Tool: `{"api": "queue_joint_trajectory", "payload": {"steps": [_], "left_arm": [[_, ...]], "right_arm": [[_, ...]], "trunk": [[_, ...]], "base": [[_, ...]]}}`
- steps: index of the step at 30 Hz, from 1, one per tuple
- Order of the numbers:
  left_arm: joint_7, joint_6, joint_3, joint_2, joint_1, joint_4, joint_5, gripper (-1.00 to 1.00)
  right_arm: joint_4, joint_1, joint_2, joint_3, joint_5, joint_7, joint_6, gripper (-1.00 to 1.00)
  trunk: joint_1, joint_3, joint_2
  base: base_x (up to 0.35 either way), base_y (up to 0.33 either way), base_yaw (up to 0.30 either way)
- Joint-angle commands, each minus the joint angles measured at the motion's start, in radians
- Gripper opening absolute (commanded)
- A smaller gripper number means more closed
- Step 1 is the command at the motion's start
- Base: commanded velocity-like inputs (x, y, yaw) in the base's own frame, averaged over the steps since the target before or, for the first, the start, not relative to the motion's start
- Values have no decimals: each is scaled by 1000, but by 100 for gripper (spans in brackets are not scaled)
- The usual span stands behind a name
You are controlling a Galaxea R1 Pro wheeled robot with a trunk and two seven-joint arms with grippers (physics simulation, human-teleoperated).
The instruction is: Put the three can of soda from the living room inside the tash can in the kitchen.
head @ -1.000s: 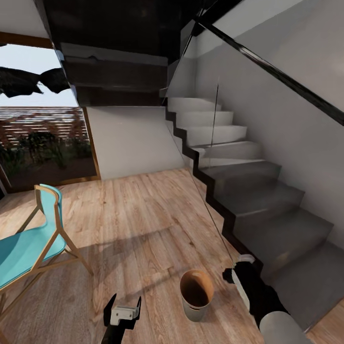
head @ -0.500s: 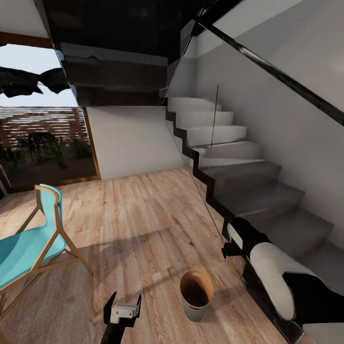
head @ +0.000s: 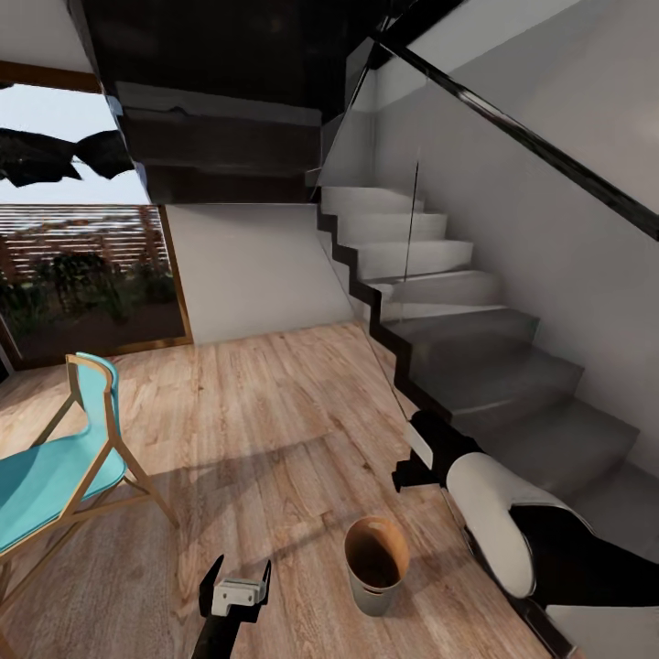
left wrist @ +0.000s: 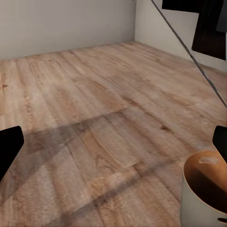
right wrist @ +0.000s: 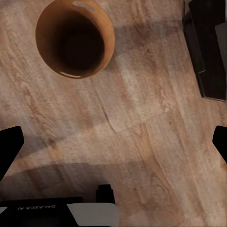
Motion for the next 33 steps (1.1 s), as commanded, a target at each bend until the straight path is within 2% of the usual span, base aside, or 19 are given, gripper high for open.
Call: {"api": "queue_joint_trajectory", "payload": {"steps": [1,13,33], "left_arm": [[0,0,0,0,0,0,0,100],[1,0,1,1,0,-1,1,100],[3,0,3,-2,0,-1,1,100]], "right_arm": [[0,0,0,-1,1,0,0,100],[1,1,0,-2,2,-2,-15,100],[-3,6,-13,5,9,-3,-38,100]], "trunk": [[0,0,0],[0,0,0],[0,0,0]], "base": [[0,0,0],[29,133,0],[0,6,0]]}}
